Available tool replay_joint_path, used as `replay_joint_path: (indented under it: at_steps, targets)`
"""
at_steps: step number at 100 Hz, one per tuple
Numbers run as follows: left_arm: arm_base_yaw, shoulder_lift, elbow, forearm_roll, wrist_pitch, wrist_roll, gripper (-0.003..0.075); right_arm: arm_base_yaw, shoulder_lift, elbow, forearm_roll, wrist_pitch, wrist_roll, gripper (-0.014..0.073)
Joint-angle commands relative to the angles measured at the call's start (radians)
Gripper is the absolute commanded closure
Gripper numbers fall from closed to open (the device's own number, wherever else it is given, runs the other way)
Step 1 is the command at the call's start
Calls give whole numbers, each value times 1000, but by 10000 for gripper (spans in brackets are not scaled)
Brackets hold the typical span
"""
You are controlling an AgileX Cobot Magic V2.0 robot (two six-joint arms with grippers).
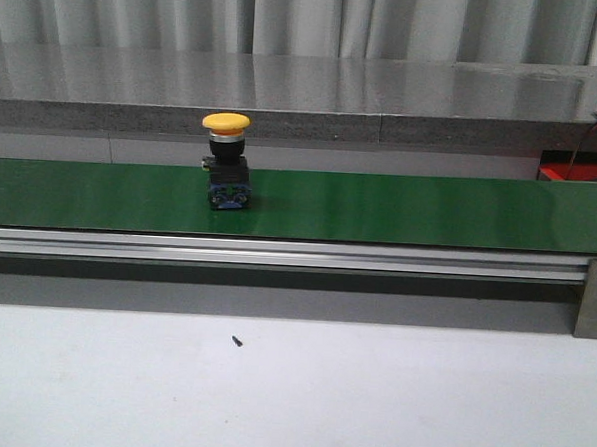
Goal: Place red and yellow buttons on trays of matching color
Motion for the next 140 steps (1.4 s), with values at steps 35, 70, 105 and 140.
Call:
replay_joint_path:
  at_steps: [35,70,105,140]
  targets:
    - [-7,-1,-25,-29,-54,0,739,161,-150,-173,44,122,-34,-6]
    - [-7,-1,-25,-29,-54,0,740,488,-154,-249,44,212,-129,-6]
    - [-7,-1,-25,-29,-54,0,740,735,-105,-295,44,201,-215,-6]
    - [-7,-1,-25,-29,-54,0,740,850,58,-419,56,208,-215,-6]
